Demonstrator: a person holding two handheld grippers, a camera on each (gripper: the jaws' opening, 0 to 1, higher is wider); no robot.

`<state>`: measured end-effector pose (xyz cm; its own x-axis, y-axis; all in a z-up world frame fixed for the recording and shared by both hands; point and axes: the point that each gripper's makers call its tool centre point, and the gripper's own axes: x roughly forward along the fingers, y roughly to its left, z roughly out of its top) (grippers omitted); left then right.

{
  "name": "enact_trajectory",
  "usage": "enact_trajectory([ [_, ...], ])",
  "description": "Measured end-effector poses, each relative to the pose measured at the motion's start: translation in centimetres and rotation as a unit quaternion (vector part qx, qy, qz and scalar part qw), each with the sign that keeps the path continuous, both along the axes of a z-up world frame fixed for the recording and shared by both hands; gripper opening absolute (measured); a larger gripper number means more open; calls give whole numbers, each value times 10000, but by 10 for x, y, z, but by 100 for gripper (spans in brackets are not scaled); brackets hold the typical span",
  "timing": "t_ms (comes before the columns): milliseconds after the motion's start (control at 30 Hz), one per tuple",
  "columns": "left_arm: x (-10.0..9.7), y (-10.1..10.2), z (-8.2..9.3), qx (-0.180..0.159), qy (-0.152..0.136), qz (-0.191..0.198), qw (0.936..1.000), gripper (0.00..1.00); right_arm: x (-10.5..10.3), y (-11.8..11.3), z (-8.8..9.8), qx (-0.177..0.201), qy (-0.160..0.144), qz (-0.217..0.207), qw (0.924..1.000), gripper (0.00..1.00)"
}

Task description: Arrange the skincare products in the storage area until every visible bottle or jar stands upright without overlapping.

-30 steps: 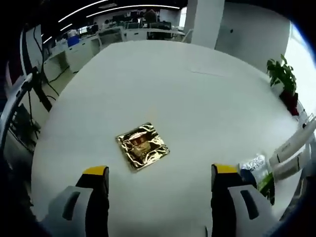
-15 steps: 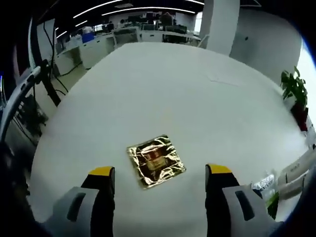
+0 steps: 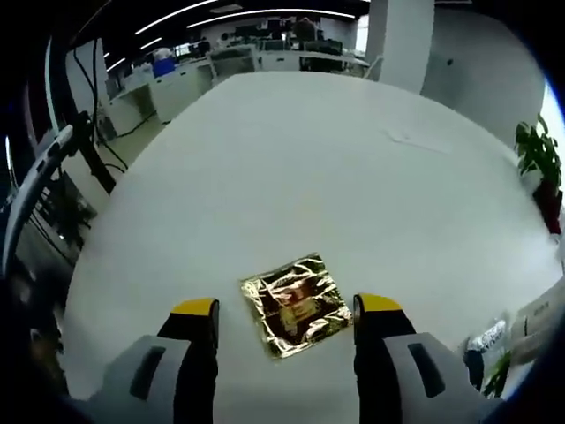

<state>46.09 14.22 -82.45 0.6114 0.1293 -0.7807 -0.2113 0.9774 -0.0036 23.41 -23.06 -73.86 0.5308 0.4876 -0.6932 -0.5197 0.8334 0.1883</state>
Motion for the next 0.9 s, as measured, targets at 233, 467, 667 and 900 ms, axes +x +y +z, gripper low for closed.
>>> enact_trajectory([
  [233, 4, 7, -1, 111, 47, -52, 9999, 48, 0, 0, 0, -6, -2, 2, 10000, 90],
  [467, -6, -3, 6, 188, 6, -229, 9996, 36, 0, 0, 0, -1, -7, 4, 10000, 90],
  [667, -1, -1, 7, 153, -48, -282, 9995, 35, 0, 0, 1, 0, -19, 8, 10000, 90],
  [900, 4, 3, 10, 163, -153, -355, 9991, 34, 1, 1, 2, 9, -40, 30, 10000, 90],
])
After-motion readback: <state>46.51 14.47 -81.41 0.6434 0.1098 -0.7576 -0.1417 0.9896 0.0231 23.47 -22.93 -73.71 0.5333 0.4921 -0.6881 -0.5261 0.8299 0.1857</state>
